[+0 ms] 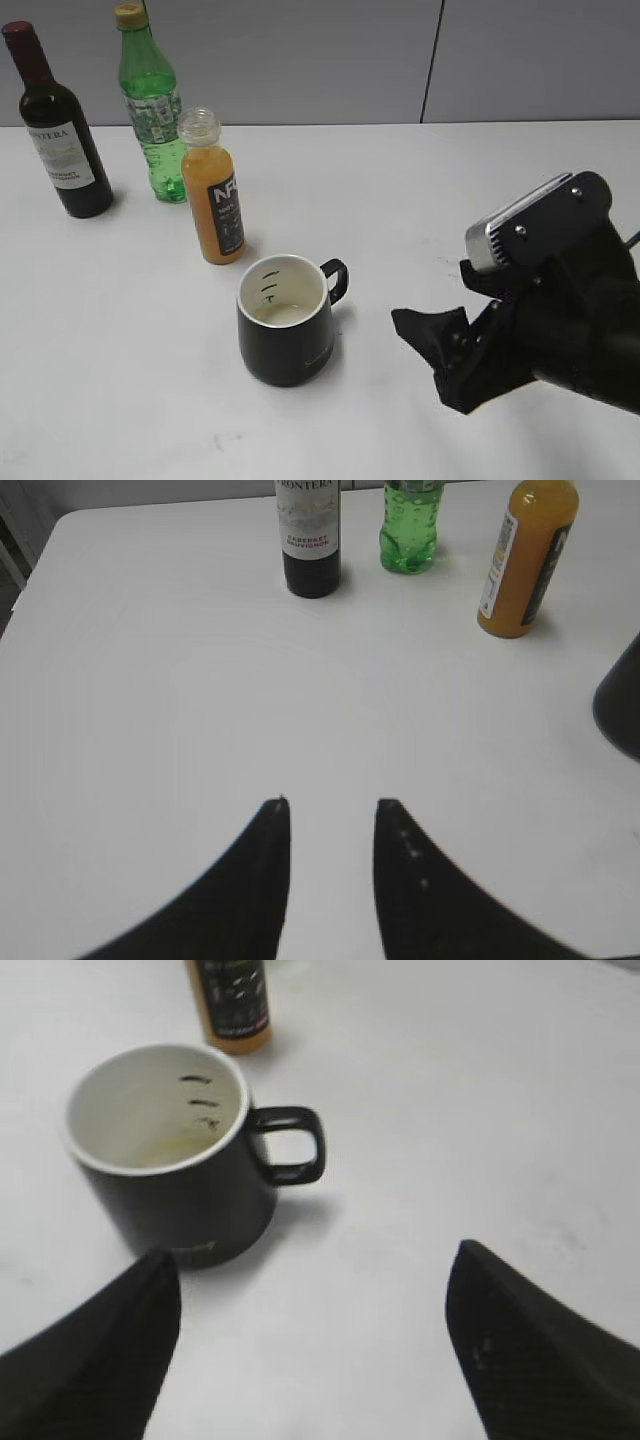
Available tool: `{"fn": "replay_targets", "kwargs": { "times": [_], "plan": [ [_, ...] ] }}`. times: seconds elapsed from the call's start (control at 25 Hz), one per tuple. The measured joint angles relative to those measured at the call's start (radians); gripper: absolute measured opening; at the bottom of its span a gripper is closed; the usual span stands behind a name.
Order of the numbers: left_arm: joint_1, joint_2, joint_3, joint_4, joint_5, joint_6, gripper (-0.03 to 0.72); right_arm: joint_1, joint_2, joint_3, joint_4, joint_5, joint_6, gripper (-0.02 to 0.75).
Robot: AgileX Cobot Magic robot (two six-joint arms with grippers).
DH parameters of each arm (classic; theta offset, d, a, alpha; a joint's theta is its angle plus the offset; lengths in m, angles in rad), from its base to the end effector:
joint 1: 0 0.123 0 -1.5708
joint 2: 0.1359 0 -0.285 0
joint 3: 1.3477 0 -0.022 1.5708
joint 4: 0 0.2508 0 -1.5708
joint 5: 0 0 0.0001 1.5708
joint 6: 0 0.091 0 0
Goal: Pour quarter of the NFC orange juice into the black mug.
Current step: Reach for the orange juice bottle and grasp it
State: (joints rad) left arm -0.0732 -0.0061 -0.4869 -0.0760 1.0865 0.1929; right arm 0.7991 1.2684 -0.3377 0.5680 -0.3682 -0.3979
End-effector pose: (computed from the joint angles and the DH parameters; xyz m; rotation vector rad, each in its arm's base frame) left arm -0.0059 -0.0057 0.2718 0.2796 2.0558 -0.0182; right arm 0.1611 0.1404 0.1862 -0.5708 2.0309 0.3627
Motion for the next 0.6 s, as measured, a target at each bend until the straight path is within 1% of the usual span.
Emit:
{"fn": "replay_targets", "kwargs": {
  "times": [0.2,0.36,0.48,0.6],
  "plan": [
    [0.000,0.000,0.000,0.000,0.000,0.000,0.232,-0.020,-0.115,0.000,0.017,0.235,-0.016,0.629],
    [0.000,0.000,0.000,0.000,0.000,0.000,0.232,-0.079,-0.203,0.000,-0.007,0.395,-0.010,0.629],
    [0.000,0.000,0.000,0.000,0.000,0.000,0.232,-0.154,-0.283,0.000,-0.080,0.507,0.041,0.629],
    [0.000,0.000,0.000,0.000,0.000,0.000,0.232,-0.261,-0.375,0.000,-0.174,0.627,0.107,0.629]
  ]
}}
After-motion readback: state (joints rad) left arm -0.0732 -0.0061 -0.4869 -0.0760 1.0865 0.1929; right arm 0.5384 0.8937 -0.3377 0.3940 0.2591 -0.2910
